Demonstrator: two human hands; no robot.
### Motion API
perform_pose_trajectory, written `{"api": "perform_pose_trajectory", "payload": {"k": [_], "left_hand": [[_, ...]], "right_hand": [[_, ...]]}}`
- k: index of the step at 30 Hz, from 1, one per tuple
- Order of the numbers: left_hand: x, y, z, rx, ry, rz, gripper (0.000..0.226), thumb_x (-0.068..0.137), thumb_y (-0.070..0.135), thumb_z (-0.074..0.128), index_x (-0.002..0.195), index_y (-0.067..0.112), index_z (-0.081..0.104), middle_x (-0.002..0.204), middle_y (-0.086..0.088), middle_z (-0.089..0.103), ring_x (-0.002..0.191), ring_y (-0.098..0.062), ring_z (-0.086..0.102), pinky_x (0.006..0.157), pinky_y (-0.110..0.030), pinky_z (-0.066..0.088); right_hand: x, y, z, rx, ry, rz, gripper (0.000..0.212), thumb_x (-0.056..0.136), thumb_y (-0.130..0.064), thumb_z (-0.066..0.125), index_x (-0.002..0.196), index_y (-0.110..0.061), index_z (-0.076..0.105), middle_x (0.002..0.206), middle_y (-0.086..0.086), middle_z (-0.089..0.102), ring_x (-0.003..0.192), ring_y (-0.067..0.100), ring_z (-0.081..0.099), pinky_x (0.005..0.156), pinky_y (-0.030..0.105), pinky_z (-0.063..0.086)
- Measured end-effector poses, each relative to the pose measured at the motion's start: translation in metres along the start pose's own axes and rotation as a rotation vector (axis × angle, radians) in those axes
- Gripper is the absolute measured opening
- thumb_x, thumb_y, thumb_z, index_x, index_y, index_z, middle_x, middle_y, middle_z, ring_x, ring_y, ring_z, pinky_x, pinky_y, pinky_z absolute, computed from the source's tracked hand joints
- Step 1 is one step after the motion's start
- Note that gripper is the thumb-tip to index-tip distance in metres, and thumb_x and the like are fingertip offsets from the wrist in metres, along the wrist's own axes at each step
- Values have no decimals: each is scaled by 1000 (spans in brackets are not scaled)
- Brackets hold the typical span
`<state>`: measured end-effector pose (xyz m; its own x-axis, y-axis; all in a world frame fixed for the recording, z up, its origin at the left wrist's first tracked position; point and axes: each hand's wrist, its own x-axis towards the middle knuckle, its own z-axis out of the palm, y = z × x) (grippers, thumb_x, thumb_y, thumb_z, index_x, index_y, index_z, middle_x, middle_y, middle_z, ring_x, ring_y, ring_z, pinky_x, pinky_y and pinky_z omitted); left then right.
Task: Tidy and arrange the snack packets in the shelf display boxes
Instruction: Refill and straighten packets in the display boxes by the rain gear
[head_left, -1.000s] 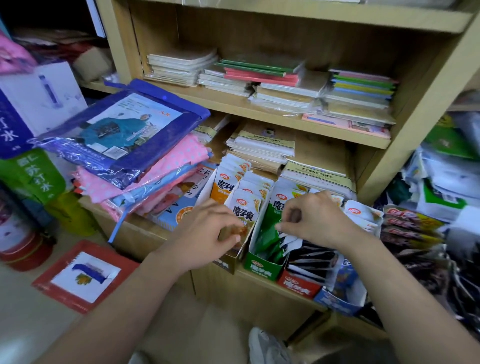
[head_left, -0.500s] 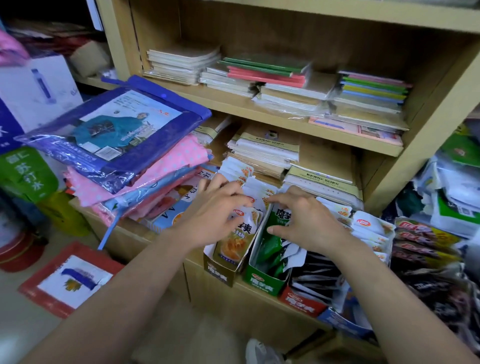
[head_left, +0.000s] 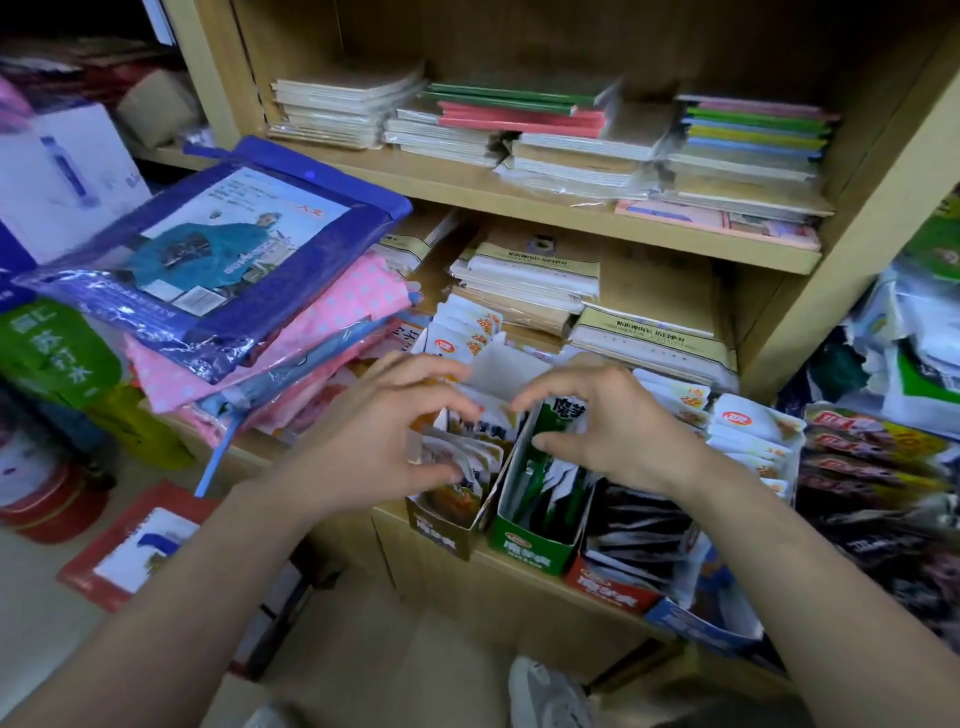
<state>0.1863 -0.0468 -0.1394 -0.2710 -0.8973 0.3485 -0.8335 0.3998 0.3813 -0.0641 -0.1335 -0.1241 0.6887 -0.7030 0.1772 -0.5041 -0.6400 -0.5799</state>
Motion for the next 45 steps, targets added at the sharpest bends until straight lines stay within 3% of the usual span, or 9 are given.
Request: {"api": "perform_pose_trajectory", "payload": {"k": [3,7,14,22,31,33,37,42,45], "left_hand": [[4,4,5,40,-66,27,60,73,42,86,129,40,64,141,23,52,131,-5,42,104,-34,42],[1,1,9,15,-69,44,27,77,38,84,103,37,78,115,24,68,115,1,52,94,-37,51],[-6,2,1,96,-126,6,31,79,34,84,108,39,74,107,23,70,103,4,57,84,-32,55],[24,2,15,202,165,93,24,74,18,86,92,31,78,83,16,73,81,-6,64,52,-30,50],[46,-1,49,283,301,21,58,67,36,91,118,25,64,115,4,59,104,-20,53,82,-32,39],[44,1,48,289,370,-76,61,63,44,91,111,23,61,107,1,57,94,-21,54,70,-32,43],[36,-3,50,255,424,-195,56,63,55,86,75,23,41,64,11,48,52,-13,43,45,-18,17],[27,-16,53,138,394,-148,35,70,19,91,84,21,60,71,12,65,75,-11,59,53,-33,52],[21,-16,50,155,365,-129,39,69,20,91,97,22,63,86,11,66,84,-15,59,58,-35,54]], "right_hand": [[-1,2,1,69,-19,-1,37,77,-13,86,106,-27,68,108,-15,62,103,1,56,91,18,44],[0,9,-1,-4,-17,55,49,79,-22,85,121,-33,64,113,-22,56,101,-6,53,92,16,45],[3,5,-1,-128,-70,15,42,84,-27,80,124,-27,68,123,-15,55,111,4,50,94,19,36],[3,4,-4,-169,-109,91,46,80,-28,84,122,-29,65,137,-14,53,127,9,48,96,19,32],[8,2,1,-113,-20,154,48,84,-34,80,126,-20,60,120,-2,63,114,17,58,99,38,48],[14,2,3,-155,34,162,46,81,-40,81,118,-20,62,108,-1,65,103,20,60,90,42,51],[27,-2,8,-272,89,144,67,76,-52,80,133,-32,50,108,-4,65,102,21,61,80,39,53],[47,-12,9,-495,97,116,73,72,-59,79,135,-30,57,126,-3,63,119,24,49,90,35,41],[56,-18,11,-506,85,148,66,71,-55,81,126,-26,60,116,-1,65,114,26,53,82,34,40]]}}
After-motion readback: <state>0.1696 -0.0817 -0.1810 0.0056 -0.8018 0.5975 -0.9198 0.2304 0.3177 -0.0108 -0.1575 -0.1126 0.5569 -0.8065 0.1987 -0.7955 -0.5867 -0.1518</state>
